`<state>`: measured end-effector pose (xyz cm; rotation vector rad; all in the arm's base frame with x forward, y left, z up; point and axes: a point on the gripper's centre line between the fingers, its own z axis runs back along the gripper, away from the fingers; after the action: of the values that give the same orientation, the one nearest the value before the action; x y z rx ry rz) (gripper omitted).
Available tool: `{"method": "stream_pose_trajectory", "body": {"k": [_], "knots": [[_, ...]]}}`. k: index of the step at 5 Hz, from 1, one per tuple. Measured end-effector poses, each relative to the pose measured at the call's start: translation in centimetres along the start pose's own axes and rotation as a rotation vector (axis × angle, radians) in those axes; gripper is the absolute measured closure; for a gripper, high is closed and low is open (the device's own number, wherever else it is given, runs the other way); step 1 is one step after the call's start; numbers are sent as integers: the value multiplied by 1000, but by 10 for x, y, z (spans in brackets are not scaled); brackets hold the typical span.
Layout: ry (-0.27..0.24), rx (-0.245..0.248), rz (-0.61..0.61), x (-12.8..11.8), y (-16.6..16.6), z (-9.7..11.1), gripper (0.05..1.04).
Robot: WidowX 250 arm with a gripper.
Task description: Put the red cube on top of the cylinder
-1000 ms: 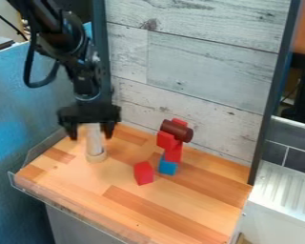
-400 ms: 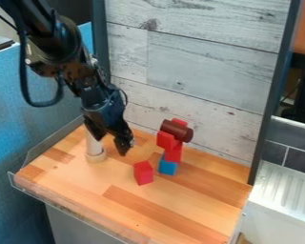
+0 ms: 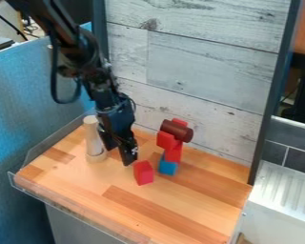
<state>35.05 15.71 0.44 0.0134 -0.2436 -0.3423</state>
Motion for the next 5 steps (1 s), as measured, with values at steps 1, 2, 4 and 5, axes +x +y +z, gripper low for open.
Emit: {"method": "stream_pose_trajectory", "body": {"k": [1, 2, 4, 5], "knots": [[11, 39, -32, 5, -2, -13, 83], [1, 48, -44, 2, -9, -20, 83], [-36, -23, -89, -4, -25, -28, 83], [-72, 41, -73, -1, -18, -30, 83]]}}
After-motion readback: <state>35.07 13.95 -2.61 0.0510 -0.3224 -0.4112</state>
